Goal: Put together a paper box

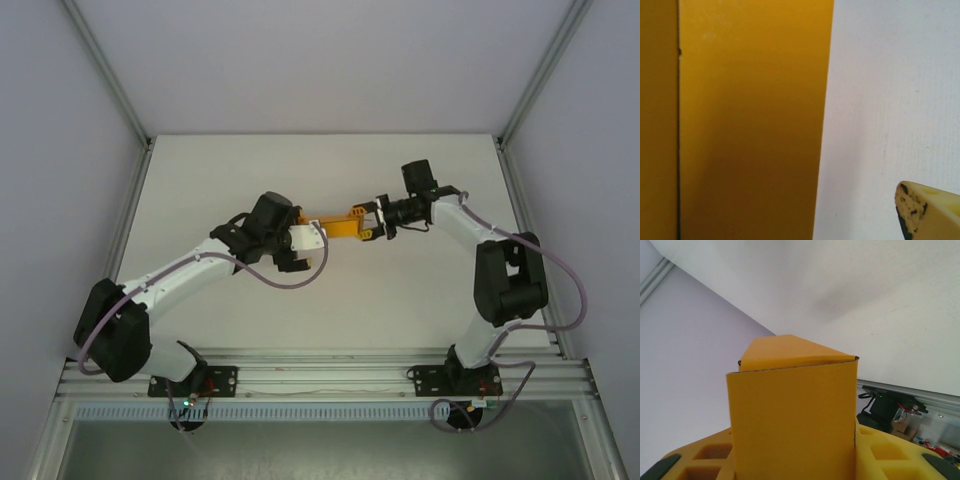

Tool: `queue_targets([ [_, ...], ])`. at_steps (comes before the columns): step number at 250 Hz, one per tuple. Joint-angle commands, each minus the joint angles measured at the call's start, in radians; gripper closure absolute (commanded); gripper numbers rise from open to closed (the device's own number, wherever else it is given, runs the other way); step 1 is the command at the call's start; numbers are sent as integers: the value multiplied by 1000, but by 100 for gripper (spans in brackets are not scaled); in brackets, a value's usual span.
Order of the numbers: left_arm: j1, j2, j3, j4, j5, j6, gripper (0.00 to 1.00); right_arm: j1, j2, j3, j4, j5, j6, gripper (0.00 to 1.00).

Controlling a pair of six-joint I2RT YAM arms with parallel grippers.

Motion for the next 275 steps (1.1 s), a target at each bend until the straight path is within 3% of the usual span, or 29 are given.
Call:
queue_targets([
  [1, -12, 19, 46, 35, -23, -1, 12, 0, -51, -3, 10, -56, 14, 78],
  [64, -13, 12, 54, 99, -59, -26, 50, 1, -63, -26, 15, -64, 4, 73],
  [137, -13, 32, 78, 116, -38, -44, 70, 0, -77, -29, -16, -40, -47, 55],
  [148, -13, 35, 80, 113, -38, -45, 73, 0, -85, -28, -27, -24, -62, 47],
  [160, -13, 35, 83, 103, -35, -42, 74, 0, -86, -27, -29, -6, -73, 21],
  [167, -11, 38, 85, 94, -34, -40, 75, -2, -89, -28, -28, 6, -80, 1],
  [190, -12, 39, 91, 55, -27, -37, 76, -14, -100, -20, -58, 74, -140, 0],
  [219, -12, 47, 97, -5, -22, -33, 76, -96, -97, 69, -246, 272, -375, 0],
  [243, -12, 65, 102, -87, 2, -11, 75, -148, -131, 180, -393, 690, -607, 0],
  [261, -12, 91, 119, -130, -7, -36, 75, -117, -229, 167, -314, 1011, -790, 0],
  [275, -5, 116, 158, -175, 34, -82, 75, -106, -328, 76, -156, 1078, -935, 0],
])
